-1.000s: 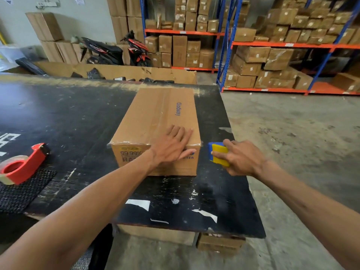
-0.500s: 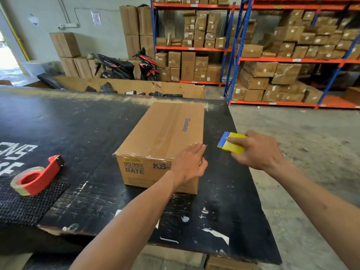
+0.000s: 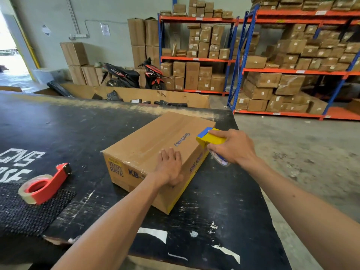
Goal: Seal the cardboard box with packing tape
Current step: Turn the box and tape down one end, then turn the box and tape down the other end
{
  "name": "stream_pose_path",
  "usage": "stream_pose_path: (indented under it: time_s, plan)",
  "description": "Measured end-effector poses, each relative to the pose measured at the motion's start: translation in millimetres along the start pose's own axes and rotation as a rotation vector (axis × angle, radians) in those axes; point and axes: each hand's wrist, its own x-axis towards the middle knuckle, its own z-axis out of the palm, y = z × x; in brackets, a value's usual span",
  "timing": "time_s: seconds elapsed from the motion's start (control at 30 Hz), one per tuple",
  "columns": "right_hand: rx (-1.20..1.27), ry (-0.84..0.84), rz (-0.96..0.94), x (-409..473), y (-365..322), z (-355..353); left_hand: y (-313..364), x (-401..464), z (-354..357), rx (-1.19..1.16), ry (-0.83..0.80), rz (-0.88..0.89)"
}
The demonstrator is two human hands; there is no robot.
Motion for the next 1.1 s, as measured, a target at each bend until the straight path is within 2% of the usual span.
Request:
stream_pose_path:
  time_s: [0.13,0.23,0.37,0.53,0.6,0.7,0.8,0.93,1.1]
  plan:
    - [0.099,0.014,0.067,5.7,-6.1,2.8,-78.4,-18.8,-13.6,-0.103,-0.060,0.130]
    - [0.128,0.013,0.088,5.5,-6.5,3.5,-124.1,-27.4,-35.5,-0.127,-0.121,0.105]
    - [0.151,0.018,0.123,8.9,-7.2,6.0,-98.0,-8.9,-44.9,0.091,-0.040,0.065]
    - [0.156,0.013,0.152,6.9,-3.8,9.0,-26.5,33.5,-10.9,0.074,0.044,0.032]
    - [0.172,0.010,0.186,2.9,0.7,8.4,-16.1,47.0,0.7,0.085,0.128,0.018]
    - [0.288,0.027,0.275,-2.4,10.3,7.0,-18.3,59.8,3.9,0.122,0.223,0.095]
    - [0.468,0.060,0.376,-1.6,12.5,6.1,-28.2,60.0,2.7,0.132,0.226,0.177]
    - [0.573,0.103,0.431,4.5,8.5,4.3,-53.0,43.5,0.0,0.113,0.177,0.318]
    - [0.629,0.135,0.449,4.8,10.1,-8.6,-123.5,24.4,-11.7,-0.186,-0.006,0.495]
